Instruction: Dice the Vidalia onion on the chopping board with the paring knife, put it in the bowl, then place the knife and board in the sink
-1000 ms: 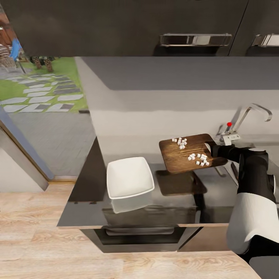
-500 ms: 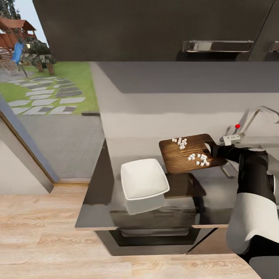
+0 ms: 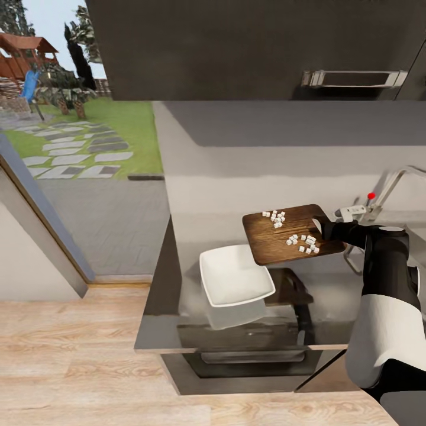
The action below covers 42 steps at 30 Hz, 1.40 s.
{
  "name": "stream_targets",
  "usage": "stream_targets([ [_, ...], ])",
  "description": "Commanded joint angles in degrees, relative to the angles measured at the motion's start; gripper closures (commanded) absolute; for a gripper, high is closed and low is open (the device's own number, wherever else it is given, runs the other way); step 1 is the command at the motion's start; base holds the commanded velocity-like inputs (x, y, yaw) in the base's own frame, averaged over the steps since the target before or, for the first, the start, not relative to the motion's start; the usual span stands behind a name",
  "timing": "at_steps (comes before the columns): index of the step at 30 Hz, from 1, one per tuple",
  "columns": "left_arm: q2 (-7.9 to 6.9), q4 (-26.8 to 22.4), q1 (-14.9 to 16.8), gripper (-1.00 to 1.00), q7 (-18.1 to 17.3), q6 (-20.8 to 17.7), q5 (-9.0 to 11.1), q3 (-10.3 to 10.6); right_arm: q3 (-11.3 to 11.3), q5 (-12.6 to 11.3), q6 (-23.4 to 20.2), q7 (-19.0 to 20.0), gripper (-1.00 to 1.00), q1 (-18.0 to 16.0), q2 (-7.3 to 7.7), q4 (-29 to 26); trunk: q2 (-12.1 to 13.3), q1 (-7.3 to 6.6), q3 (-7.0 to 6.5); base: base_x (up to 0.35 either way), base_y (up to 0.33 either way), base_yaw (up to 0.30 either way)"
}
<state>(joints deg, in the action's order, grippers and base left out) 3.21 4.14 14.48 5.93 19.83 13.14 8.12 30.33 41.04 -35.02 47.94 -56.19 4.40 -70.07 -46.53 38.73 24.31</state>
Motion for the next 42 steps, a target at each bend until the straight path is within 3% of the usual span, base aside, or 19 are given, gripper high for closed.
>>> stream_targets([
  [1, 0.06, 0.25, 0.11, -1.00, 0.12, 0.39, 0.40, 0.49, 0.08, 0.44, -0.14, 0.49, 1.00, -0.06, 0.00, -0.07, -0.05, 0.01, -0.01, 0.000, 0.011, 0.000],
  [23, 0.04, 0.25, 0.11, -1.00, 0.12, 0.38, 0.42, 0.49, 0.02, 0.49, -0.14, 0.41, 1.00, -0.06, 0.00, 0.34, -0.05, 0.01, -1.52, 0.000, 0.049, 0.000],
  [25, 0.04, 0.25, 0.11, -1.00, 0.12, 0.38, 0.42, 0.49, 0.00, 1.23, -0.14, 0.41, 1.00, -0.06, -0.02, 0.51, -0.05, 0.01, -1.65, 0.000, 0.075, 0.000],
  [30, 0.04, 0.25, 0.11, -1.00, 0.13, 0.35, 0.40, 0.49, 0.00, 7.01, 0.08, 0.49, 1.00, -0.06, -1.40, 0.59, -0.05, 0.01, -1.96, 0.000, 0.015, 0.000],
  [42, 0.04, 0.25, 0.11, -1.00, 0.11, 0.34, 0.43, 0.49, -0.01, 7.87, 0.17, 0.58, 1.00, -0.04, -1.72, 0.55, -0.05, 0.01, -2.71, 0.000, 0.000, 0.000],
])
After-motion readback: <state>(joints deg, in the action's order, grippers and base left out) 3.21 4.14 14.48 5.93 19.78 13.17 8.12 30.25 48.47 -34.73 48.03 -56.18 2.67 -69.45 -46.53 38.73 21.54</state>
